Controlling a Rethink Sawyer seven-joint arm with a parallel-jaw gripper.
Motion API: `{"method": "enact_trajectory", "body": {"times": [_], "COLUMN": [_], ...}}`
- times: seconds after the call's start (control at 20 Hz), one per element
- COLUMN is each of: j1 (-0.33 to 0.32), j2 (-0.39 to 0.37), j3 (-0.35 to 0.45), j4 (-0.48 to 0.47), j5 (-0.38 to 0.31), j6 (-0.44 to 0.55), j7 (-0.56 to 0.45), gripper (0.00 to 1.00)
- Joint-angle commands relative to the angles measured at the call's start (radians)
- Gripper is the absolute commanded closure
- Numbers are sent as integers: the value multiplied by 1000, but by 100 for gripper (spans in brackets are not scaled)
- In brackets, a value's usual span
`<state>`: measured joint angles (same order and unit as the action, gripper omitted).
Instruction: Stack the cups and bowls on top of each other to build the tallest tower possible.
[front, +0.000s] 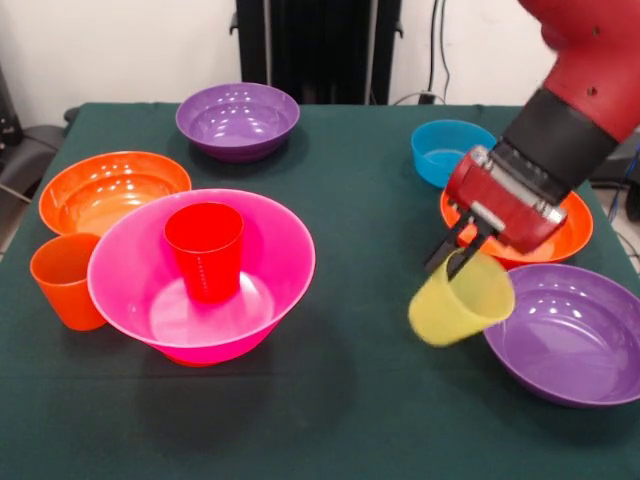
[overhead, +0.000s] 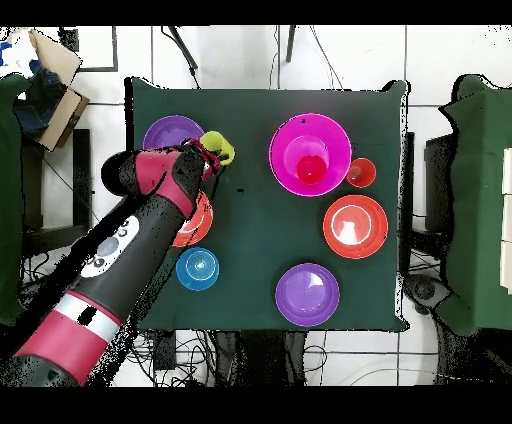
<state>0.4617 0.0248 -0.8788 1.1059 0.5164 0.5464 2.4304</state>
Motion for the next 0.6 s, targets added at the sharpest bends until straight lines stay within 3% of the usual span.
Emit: {"method": "enact_trajectory", "body": {"times": [0.05, 0.2, 0.6], "j1": [-91, -200, -446], "j2": [-440, -585, -858], "j3": [399, 542, 725], "j4": [336, 454, 618], "j5": [-88, -140, -267], "j6": [-127, -197, -112], "j7": [-251, -364, -532], "gripper": [100, 100, 100]}}
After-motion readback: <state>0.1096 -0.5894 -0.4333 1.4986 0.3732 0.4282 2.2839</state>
